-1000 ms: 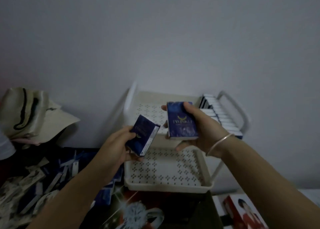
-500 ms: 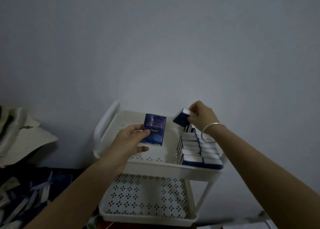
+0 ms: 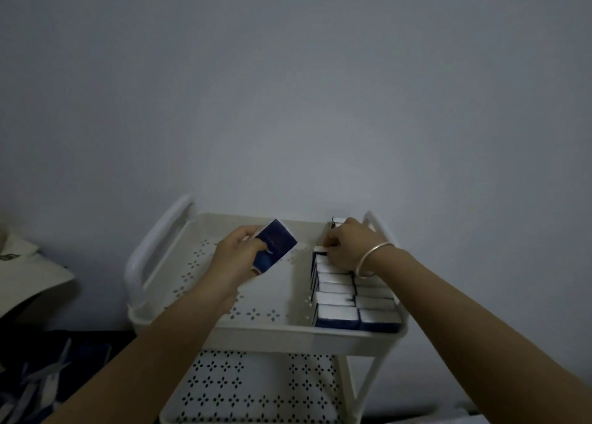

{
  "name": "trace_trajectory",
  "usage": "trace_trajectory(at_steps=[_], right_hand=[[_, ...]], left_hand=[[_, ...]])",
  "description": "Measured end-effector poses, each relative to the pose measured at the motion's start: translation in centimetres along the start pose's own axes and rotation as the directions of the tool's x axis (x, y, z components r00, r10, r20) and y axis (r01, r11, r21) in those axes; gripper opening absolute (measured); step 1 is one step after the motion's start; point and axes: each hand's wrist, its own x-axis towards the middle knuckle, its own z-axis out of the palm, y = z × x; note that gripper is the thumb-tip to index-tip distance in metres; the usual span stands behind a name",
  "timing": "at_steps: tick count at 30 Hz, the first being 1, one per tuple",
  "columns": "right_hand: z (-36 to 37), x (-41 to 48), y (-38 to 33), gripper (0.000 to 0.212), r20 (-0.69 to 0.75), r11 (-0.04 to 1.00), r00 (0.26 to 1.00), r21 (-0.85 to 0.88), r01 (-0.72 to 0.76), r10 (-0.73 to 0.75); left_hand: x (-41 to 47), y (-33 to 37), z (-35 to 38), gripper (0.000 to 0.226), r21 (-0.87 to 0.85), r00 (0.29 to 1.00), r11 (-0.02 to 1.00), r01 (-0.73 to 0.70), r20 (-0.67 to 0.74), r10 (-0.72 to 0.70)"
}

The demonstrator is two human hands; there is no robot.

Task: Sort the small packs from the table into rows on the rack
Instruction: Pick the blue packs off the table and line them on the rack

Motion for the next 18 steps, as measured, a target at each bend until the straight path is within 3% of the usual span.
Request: trace_trajectory(at_steps=[3, 6, 9, 14, 18], right_hand=[[-0.4, 0.4, 0.0, 0.031, 0.014, 1.000, 1.000, 0.000, 0.006, -0.006], [-1.2, 0.6, 0.0, 0.039, -0.011, 0.998, 0.999, 0.057, -0.033, 0.033], [-1.9, 0.2, 0.5, 0.045, -0.064, 0.989, 0.996, 0.135, -0.052, 0.061], [-2.9, -0.9, 1.2, 0.039, -0.136, 0.973, 0.987, 0.228, -0.047, 0.080], [-2.7, -1.3, 1.8, 0.036, -0.194, 0.965, 0.977, 0.259, -0.034, 0.087]], left_hand=[[2.5, 0.3, 1.1, 0.032, 0.164, 0.994, 0.981, -0.106, 0.014, 0.105], [5.2, 0.5, 2.7, 0.049, 0.512, 0.944, 0.798, -0.316, 0.089, 0.317], [6.8, 0.6, 4.7, 0.057, 0.622, 0.903, 0.666, -0.413, 0.181, 0.390], [8.2, -0.4, 7.4, 0.026, 0.588, 0.882, 0.659, -0.469, 0.349, 0.317], [7.7, -1.3, 8.8, 0.021, 0.511, 0.887, 0.773, -0.377, 0.439, 0.143]])
